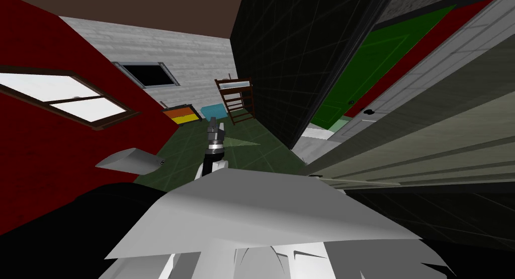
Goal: Pull the door open
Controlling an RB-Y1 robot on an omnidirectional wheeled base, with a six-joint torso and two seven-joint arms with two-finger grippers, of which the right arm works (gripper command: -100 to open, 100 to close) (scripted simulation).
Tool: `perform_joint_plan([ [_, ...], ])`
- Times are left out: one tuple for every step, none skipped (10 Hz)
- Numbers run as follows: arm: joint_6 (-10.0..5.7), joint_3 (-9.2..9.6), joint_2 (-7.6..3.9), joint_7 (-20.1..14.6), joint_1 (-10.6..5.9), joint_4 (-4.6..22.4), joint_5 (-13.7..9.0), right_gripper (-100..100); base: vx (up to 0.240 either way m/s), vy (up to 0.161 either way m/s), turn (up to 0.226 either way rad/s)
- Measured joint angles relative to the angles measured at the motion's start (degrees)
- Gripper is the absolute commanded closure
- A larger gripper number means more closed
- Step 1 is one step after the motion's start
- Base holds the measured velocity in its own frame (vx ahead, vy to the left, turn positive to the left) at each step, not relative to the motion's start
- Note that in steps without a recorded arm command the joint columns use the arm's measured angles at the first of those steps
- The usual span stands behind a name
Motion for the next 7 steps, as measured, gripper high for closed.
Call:
perform_joint_plan([
  [0.09, -0.06, -0.07, 0.01, 0.04, 0.05, -0.05, 100, 0.008, 0.004, 0.001],
  [0.12, -0.09, -0.10, 0.01, 0.05, 0.06, -0.08, 100, 0.000, 0.000, 0.000],
  [0.12, -0.09, -0.10, 0.01, 0.03, 0.05, -0.08, 100, 0.000, 0.000, 0.000],
  [0.11, -0.09, -0.10, 0.01, 0.01, 0.04, -0.07, 100, 0.060, 0.090, -0.107],
  [0.53, 0.21, -0.77, 0.23, 0.23, -0.47, 0.21, 100, 0.095, 0.134, -0.153],
  [0.62, 0.69, -1.09, 0.52, 0.35, -0.34, 0.65, 100, 0.085, 0.109, -0.103],
  [2.45, 1.13, -1.62, 1.57, 2.27, -4.22, 1.03, 100, 0.041, 0.066, -0.022],
])
